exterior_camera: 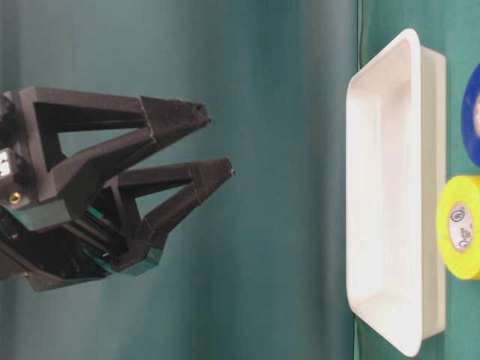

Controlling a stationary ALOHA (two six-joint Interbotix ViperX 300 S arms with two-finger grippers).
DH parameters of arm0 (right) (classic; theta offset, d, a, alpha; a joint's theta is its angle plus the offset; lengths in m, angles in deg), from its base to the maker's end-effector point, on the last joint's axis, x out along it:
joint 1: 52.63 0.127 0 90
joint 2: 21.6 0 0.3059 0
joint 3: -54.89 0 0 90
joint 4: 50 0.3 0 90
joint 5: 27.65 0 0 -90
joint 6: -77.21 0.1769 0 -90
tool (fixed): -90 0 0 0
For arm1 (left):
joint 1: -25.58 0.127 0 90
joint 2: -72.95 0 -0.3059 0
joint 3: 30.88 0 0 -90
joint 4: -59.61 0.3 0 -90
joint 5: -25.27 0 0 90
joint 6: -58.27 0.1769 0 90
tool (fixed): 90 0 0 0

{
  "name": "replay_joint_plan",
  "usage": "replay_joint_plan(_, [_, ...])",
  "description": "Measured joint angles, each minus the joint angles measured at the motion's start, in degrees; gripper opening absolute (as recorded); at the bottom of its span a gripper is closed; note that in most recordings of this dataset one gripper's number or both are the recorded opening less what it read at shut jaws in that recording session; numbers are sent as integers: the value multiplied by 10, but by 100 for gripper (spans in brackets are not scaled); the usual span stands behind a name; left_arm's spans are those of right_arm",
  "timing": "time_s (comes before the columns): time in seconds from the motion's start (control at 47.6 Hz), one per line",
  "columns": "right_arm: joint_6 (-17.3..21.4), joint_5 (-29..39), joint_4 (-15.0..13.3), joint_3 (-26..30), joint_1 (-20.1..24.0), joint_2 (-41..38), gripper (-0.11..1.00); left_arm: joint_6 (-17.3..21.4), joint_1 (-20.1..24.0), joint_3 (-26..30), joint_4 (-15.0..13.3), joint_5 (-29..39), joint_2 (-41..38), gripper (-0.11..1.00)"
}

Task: Pick up the tape from a random location and place it into the white case.
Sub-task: 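Lower the left gripper down onto the teal tape roll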

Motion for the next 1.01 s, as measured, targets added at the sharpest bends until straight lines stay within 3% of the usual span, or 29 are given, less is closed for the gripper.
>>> replay_joint_plan(0.294, [0, 2, 0, 0, -2, 0, 2, -1, -4, 23, -1, 6, -13, 98])
replay_joint_plan(1.007, [0, 3, 0, 0, -10, -3, 2, 0, -15, 7, -1, 2, -62, 98])
